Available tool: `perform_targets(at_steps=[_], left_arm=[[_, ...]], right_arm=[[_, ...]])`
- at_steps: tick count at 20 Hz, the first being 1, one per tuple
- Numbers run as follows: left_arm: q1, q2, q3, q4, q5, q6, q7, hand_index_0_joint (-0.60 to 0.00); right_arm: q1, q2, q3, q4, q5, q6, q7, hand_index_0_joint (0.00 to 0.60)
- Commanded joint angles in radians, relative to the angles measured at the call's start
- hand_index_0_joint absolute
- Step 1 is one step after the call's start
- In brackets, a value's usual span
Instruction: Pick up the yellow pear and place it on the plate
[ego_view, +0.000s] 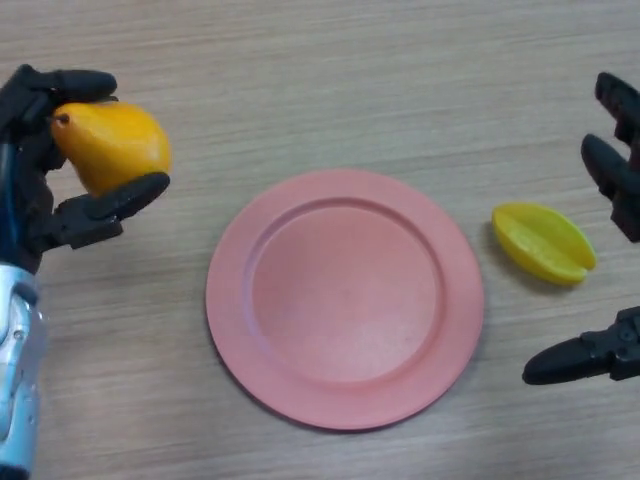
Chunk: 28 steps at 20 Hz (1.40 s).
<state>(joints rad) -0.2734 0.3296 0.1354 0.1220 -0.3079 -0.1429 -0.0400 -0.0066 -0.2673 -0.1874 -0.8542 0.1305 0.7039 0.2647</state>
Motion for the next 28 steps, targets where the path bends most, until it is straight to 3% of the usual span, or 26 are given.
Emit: perform_targets(at_steps=[1, 6, 7, 11, 14, 17, 20, 22, 23, 25, 28], left_arm=[[0.023, 0.004, 0.004, -0.224, -0.012, 0.058, -0.069, -0.6], [0.125, -0.057, -0.081, -0.338, 0.186, 0.143, -0.204, -0.6], [0.139, -0.081, -0.098, -0.353, 0.204, 0.155, -0.198, -0.6], [0.125, -0.119, -0.168, -0.316, 0.307, 0.143, -0.16, -0.6], [0.094, -0.13, -0.212, -0.256, 0.395, 0.106, -0.145, -0.6], [0.064, -0.139, -0.259, -0.186, 0.416, 0.104, -0.081, -0.6], [0.069, -0.139, -0.28, -0.17, 0.422, 0.091, -0.097, -0.6], [0.065, -0.14, -0.288, -0.142, 0.456, 0.073, -0.085, -0.401], [0.063, -0.14, -0.295, -0.123, 0.491, 0.06, -0.071, -0.251], [0.073, -0.14, -0.307, -0.098, 0.551, 0.044, -0.041, -0.019], [0.085, -0.14, -0.301, -0.118, 0.548, 0.081, -0.053, 0.0]], right_arm=[[-0.033, -0.033, -0.077, -0.057, 0.02, -0.131, -0.003, 0.0], [-0.033, -0.024, -0.085, -0.061, 0.085, -0.128, -0.03, 0.0], [-0.04, -0.03, -0.087, -0.067, 0.109, -0.112, -0.046, 0.0], [-0.061, -0.038, -0.064, -0.071, 0.083, -0.12, -0.09, 0.0], [-0.064, -0.038, -0.071, -0.087, 0.077, -0.103, -0.086, 0.0], [-0.055, -0.032, -0.081, -0.116, 0.098, -0.064, -0.111, 0.0], [-0.059, -0.04, -0.071, -0.137, 0.066, -0.054, -0.103, 0.0], [-0.059, -0.037, -0.07, -0.138, 0.058, -0.059, -0.102, 0.0], [-0.057, -0.033, -0.067, -0.142, 0.056, -0.064, -0.103, 0.0], [-0.043, -0.01, -0.072, -0.166, 0.098, -0.058, -0.122, 0.0], [-0.047, -0.015, -0.088, -0.184, 0.166, -0.018, -0.155, 0.0]])
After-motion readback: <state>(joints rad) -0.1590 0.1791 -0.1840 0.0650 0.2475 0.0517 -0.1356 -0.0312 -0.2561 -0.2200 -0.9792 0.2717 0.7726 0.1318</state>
